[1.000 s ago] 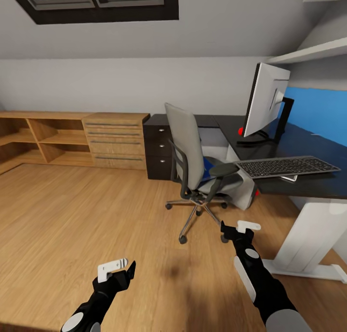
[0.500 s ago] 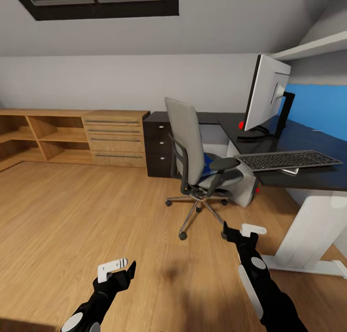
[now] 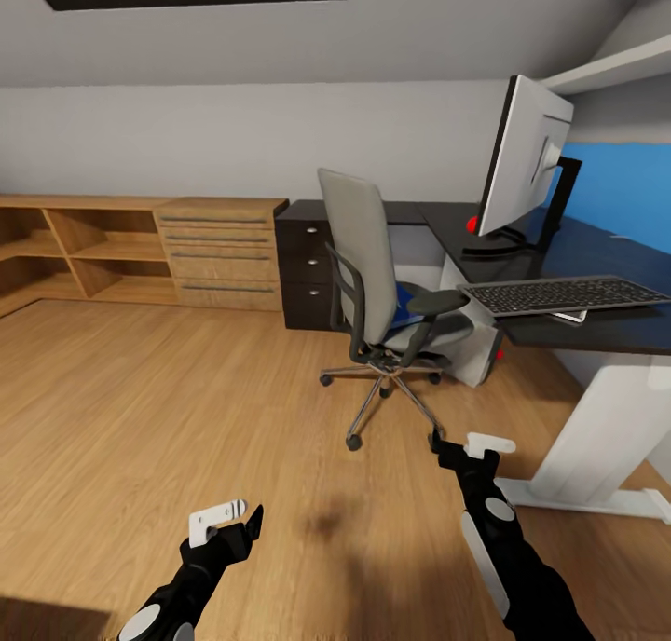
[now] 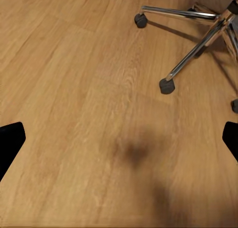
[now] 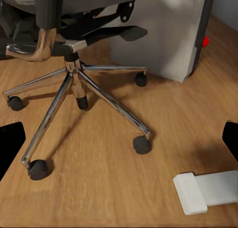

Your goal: In the bedroom, organize the workspace by keeping the computer under the desk, ensuring the monitor is on the desk, placing the keyboard on the desk next to the monitor, placing the mouse on the desk next to the keyboard, moving the folder from the swivel chair onto the desk next to the mouse, stacking the notebook on top of the folder with the pen on top of the notebook, and positioning the swivel chair next to the desk.

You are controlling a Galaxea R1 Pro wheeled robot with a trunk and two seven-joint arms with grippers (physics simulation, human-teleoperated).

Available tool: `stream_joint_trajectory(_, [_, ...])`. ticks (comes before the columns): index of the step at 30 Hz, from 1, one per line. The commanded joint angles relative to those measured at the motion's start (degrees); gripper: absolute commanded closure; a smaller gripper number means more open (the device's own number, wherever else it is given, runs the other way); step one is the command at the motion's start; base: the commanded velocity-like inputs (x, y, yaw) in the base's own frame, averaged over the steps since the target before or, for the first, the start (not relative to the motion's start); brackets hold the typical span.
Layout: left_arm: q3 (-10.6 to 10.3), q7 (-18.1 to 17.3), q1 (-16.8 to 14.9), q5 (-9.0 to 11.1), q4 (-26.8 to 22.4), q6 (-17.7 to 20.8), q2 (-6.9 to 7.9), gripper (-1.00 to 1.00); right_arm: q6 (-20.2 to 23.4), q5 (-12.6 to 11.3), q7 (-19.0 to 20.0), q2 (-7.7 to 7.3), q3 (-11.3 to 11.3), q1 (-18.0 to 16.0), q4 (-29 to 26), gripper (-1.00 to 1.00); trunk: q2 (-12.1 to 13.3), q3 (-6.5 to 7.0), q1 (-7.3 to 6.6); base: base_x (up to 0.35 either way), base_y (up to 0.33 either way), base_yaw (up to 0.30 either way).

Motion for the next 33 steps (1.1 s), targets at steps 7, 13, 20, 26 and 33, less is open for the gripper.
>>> stream_joint_trajectory(7, [0.13, 0.17, 0.01, 0.57, -0.11, 0.32, -0.02, -1.00, -0.98, -0.27, -0.25, 0.09, 0.19, -0.07, 3.32, -1.00, -0.06, -0.72, 0.07, 0.000, 0.000, 0.000])
stream_joint_trajectory(13, [0.09, 0.17, 0.01, 0.53, -0.11, 0.25, 0.07, -1.00, -5.89, 0.00, -0.22, 0.20, 0.30, -3.50, 13.23, -1.00, -0.06, -0.72, 0.07, 0.000, 0.000, 0.000])
stream_joint_trajectory(20, [0.06, 0.17, 0.01, 0.52, -0.11, 0.24, 0.14, -1.00, -10.47, 0.01, -0.22, -0.29, 0.27, -16.53, 30.92, -1.00, -0.06, -0.72, 0.07, 0.000, 0.000, 0.000])
stream_joint_trajectory(26, [-0.03, 0.17, 0.01, 0.48, -0.11, 0.24, 0.15, -1.00, -17.07, -0.07, -0.22, -1.15, 0.26, -24.18, 43.09, -1.00, -0.06, -0.72, 0.07, 0.074, 0.000, 0.000])
stream_joint_trajectory(33, [-0.16, 0.17, 0.01, 0.41, -0.07, 0.31, 0.12, -1.00, -20.65, -0.35, -0.22, -1.57, 0.16, -26.17, 48.59, -1.00, -0.06, -0.72, 0.07, 0.266, 0.000, 0.000])
